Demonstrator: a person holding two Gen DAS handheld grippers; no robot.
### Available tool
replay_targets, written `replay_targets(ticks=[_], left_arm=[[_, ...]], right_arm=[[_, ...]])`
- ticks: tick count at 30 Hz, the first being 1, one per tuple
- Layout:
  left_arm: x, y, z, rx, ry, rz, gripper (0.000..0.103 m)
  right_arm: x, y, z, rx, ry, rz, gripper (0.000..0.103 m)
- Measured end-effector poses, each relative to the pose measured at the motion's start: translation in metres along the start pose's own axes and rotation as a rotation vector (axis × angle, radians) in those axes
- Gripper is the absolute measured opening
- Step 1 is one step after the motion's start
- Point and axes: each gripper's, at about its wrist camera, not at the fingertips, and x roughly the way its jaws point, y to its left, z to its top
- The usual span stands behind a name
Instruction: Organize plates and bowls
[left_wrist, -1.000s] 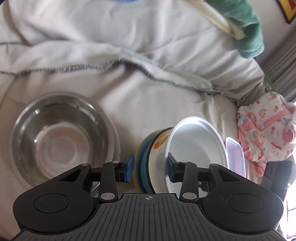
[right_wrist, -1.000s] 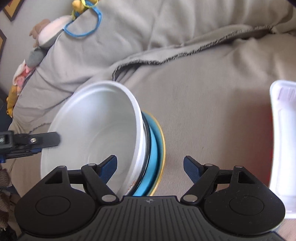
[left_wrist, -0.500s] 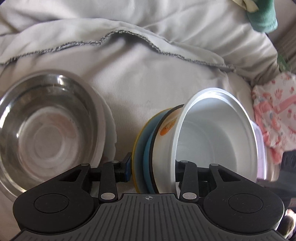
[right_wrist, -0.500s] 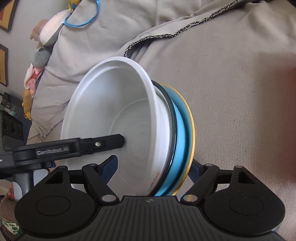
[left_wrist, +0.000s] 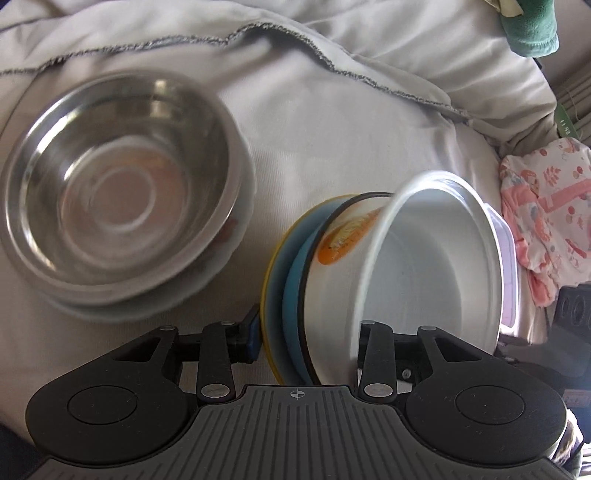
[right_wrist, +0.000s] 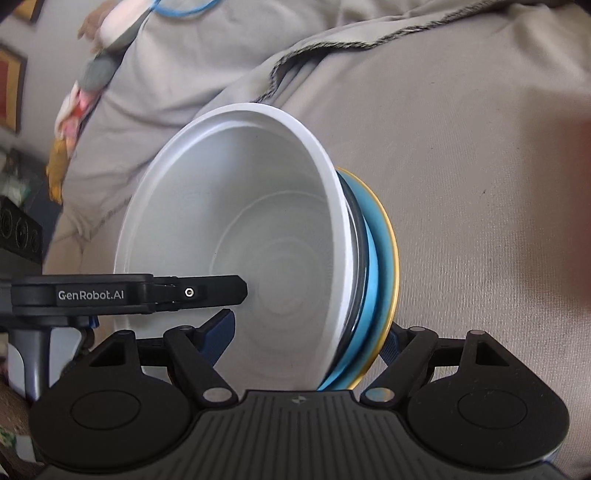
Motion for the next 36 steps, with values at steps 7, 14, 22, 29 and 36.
replay_targets(ticks=[7,14,22,29,36], left_arm=[[0.006,-0.007,-0.005,0.048,-0.026,0.007,0.047],[0.014,-0.004,-0.008,0.046,-0.052,-0.051,0.056],[0.015,0.004,-0.010,0.042,-0.059,-0.099,0.054],[0.012,0.002,-0.013,0.037,-0.058,-0.087,0.052],[0.014,0.002,-0.011,0.027,-0.051,-0.081,0.053]], right_arm=[[-0.032,0.015,0.000,-0.146,-0.210,-0.194,0.081],[-0.031,0.037,-0.015,-0.371,-0.334,-0.553,0.087],[-0.025,0.033,-0.007,-0.292,-0.289,-0.423,0.094],[-0.019,0.012,0.003,-0.056,-0.156,-0.232,0.058],[-0.012,0.017,-0.006,-0.064,-0.134,-0.205,0.058]])
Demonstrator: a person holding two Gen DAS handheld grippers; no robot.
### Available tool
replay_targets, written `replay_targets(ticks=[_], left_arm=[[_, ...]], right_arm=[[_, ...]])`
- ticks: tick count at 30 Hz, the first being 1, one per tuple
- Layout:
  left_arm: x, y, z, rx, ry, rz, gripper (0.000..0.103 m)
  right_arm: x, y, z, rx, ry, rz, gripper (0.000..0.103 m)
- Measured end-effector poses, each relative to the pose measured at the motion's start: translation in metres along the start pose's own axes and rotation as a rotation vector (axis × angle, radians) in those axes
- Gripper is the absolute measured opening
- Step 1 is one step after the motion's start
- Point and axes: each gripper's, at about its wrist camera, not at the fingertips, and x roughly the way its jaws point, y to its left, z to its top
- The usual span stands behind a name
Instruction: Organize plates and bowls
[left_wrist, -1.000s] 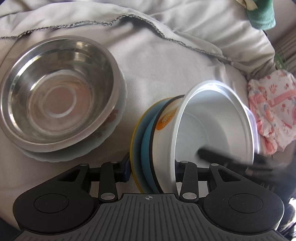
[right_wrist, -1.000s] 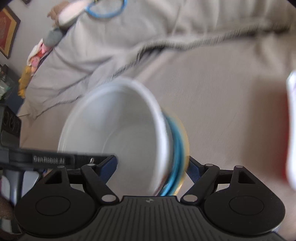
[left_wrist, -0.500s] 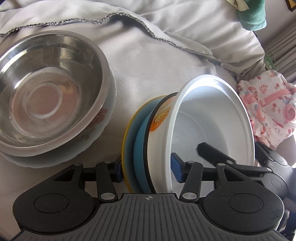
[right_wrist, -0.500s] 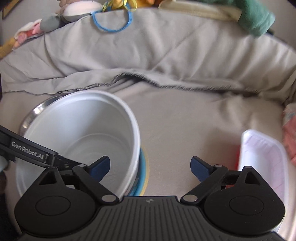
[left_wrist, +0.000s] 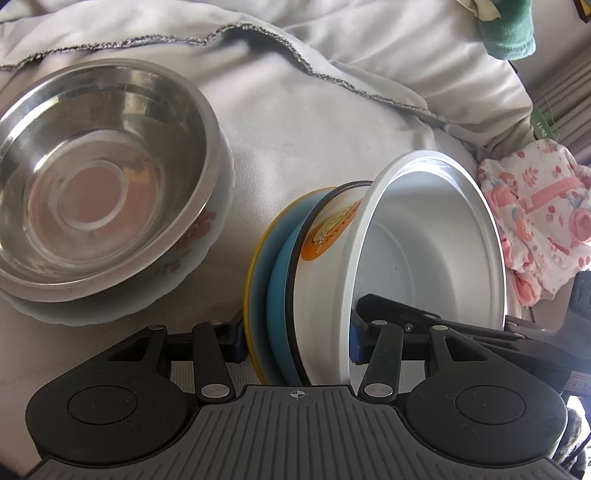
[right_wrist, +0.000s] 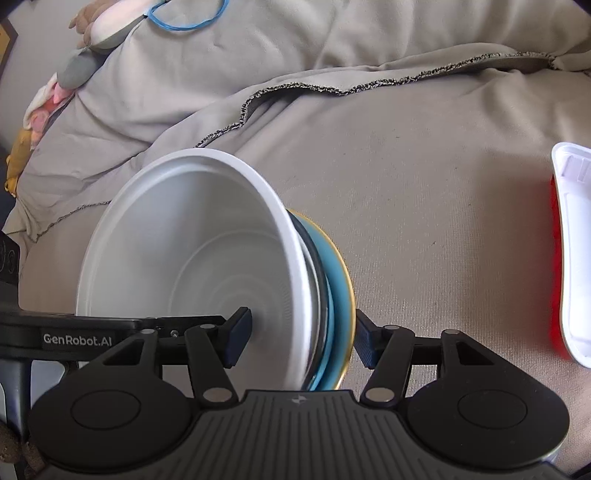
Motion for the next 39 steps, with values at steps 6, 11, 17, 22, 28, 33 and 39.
replay_targets(ticks=[6,11,17,22,28,33,39], left_arm=[[0.001,-0.005,0.000,0.021,0.005,0.021,0.054],[-0.004,-0.015,0.004,0.043,0.017,0.067,0.051],[-0.007,-0.017,0.008,0.046,0.035,0.076,0.052],[-0.010,-0.017,0.008,0.049,0.045,0.059,0.052],[-0.021,-0.010,0.006,0.021,0.053,0.046,0.053],[-0.026,-0.002,0.002,0.002,0.061,0.054,0.053],[-0.025,-0.005,0.002,0.013,0.058,0.053,0.053]], right_arm=[[0.002,-0.006,-0.001,0.026,0.007,0.026,0.058],[0.002,-0.007,-0.001,0.032,0.011,0.032,0.058],[0.004,-0.006,-0.002,0.062,0.051,0.054,0.058],[0.007,-0.003,-0.004,0.080,0.077,0.063,0.061],[0.007,0.007,-0.007,0.082,0.093,0.048,0.065],[0.008,0.013,-0.012,0.062,0.144,0.097,0.065],[0.009,0.016,-0.011,0.017,0.138,0.067,0.065]])
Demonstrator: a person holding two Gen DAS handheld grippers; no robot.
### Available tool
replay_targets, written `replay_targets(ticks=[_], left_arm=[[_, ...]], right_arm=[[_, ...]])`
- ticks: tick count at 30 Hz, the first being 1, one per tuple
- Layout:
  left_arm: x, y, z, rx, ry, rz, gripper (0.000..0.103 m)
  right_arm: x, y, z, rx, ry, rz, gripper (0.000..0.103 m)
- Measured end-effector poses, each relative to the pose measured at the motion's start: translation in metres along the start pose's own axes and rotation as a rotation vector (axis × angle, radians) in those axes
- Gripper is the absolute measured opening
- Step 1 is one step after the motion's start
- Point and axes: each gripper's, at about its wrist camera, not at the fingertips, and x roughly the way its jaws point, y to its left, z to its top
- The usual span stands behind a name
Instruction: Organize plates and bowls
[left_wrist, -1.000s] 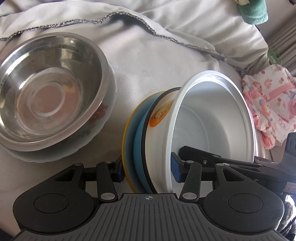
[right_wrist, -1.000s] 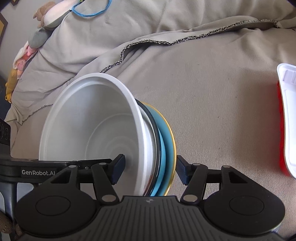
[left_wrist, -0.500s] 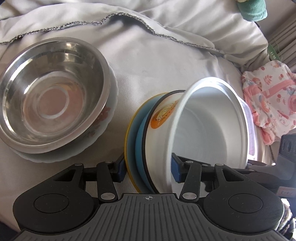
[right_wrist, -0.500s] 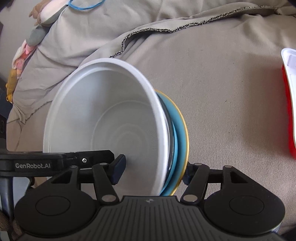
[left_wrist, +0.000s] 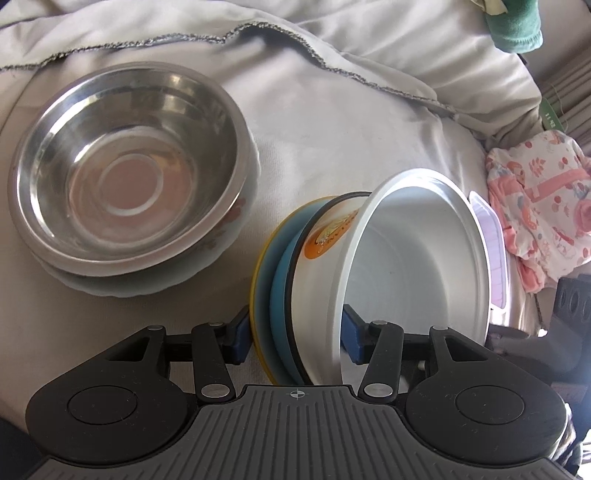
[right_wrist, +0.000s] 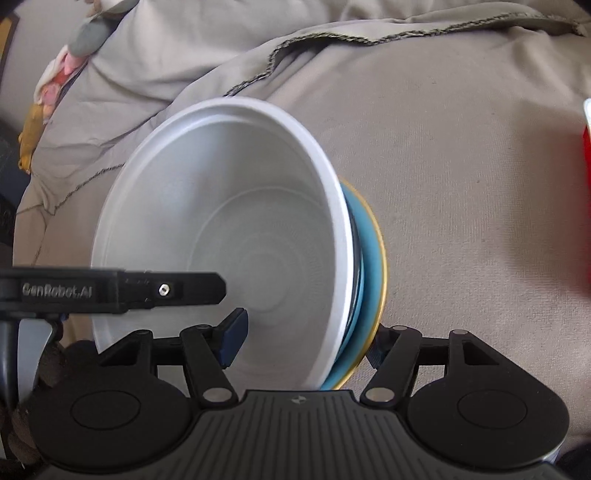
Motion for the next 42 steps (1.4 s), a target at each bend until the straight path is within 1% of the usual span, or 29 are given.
replay_targets(ticks=[4,8,10,14,16,22,35,41,42], left_arm=[[0.000,-0.009,0.005,0.029,-0.008,0.011,0.054],[0.001,-0.012,0.010,0.047,-0.019,0.019,0.054],[0.002,-0.012,0.010,0.052,-0.016,0.026,0.055],[0.007,-0.010,0.010,0.049,0.000,0.050,0.056],[0.007,-0.007,0.009,0.045,0.000,0.043,0.056],[0.007,-0.011,0.007,0.082,-0.004,0.055,0.057],[0.008,-0.012,0.004,0.084,-0.010,0.050,0.057],[0.011,-0.013,0.000,0.087,0.005,0.049,0.057],[0.011,-0.013,0.000,0.088,0.006,0.050,0.057]], right_arm=[[-0.009,-0.006,0.006,0.016,-0.057,-0.024,0.065],[-0.009,-0.017,0.014,0.050,-0.076,-0.047,0.065],[-0.007,-0.021,0.016,0.064,-0.068,-0.049,0.065],[-0.001,-0.019,0.015,0.073,-0.029,-0.002,0.065],[0.000,-0.016,0.014,0.068,-0.019,0.000,0.063],[-0.001,-0.019,0.016,0.073,-0.011,0.003,0.063],[0.004,-0.024,0.017,0.098,0.017,0.032,0.063],[0.005,-0.031,0.020,0.148,0.033,0.052,0.063],[0.004,-0.032,0.021,0.158,0.025,0.048,0.063]])
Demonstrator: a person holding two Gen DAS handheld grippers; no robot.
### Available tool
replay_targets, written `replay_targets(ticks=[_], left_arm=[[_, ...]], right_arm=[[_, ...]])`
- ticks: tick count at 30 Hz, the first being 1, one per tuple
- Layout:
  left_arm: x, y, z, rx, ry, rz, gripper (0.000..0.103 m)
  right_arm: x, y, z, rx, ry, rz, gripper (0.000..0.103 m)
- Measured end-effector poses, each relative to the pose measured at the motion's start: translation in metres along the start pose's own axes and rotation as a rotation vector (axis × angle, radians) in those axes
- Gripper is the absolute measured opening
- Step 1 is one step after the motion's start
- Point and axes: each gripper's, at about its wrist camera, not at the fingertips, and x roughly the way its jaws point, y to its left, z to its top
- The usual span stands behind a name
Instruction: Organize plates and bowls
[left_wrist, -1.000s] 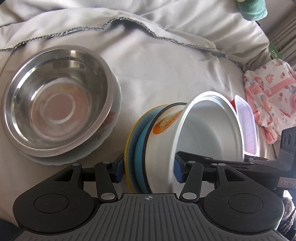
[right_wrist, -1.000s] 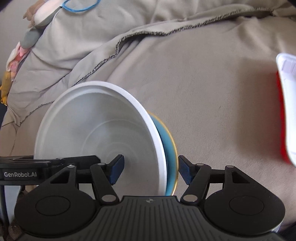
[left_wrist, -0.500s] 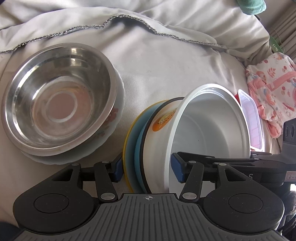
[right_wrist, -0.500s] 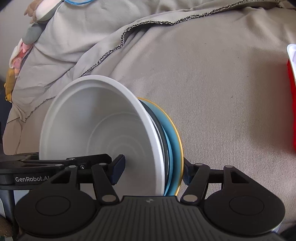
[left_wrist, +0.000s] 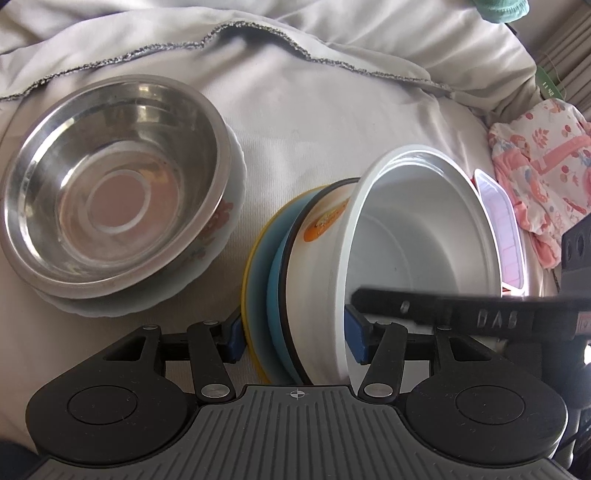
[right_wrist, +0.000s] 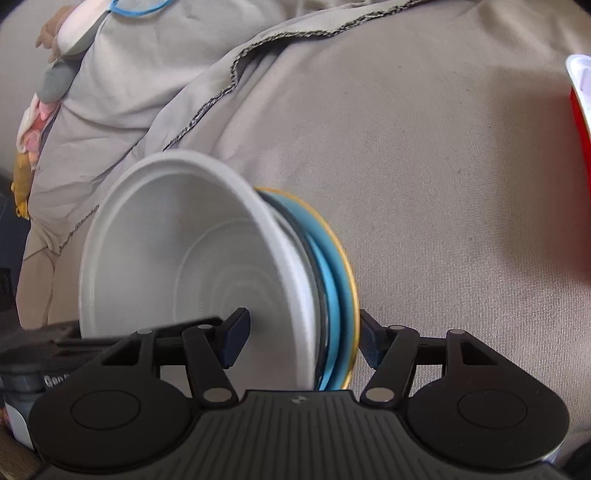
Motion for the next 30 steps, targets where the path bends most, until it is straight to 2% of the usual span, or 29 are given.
replay_targets(ticks=[4,9,13,18,22,30], left_arm=[[0.000,0.002,0.000,-0.003,0.001,-0.010,0.057],[0.001,0.005,0.000,-0.011,0.003,-0.019,0.057],[0.001,0.004,0.001,-0.010,0.004,-0.018,0.058],[0.001,0.004,0.000,-0.006,0.007,-0.017,0.058],[0.000,0.003,0.000,-0.003,0.005,-0.025,0.058],[-0.002,0.019,-0.004,-0.066,0.018,-0.111,0.058]], right_arm=[[-0.014,0.001,0.004,-0.011,-0.094,-0.037,0.063],[-0.023,-0.001,0.013,0.011,-0.163,-0.086,0.063],[-0.016,-0.010,0.016,0.038,-0.137,-0.083,0.063],[-0.015,-0.009,0.010,0.010,-0.110,-0.084,0.063],[-0.012,-0.008,0.000,-0.009,-0.029,-0.035,0.062],[0.001,0.004,-0.010,-0.018,0.046,0.017,0.062]])
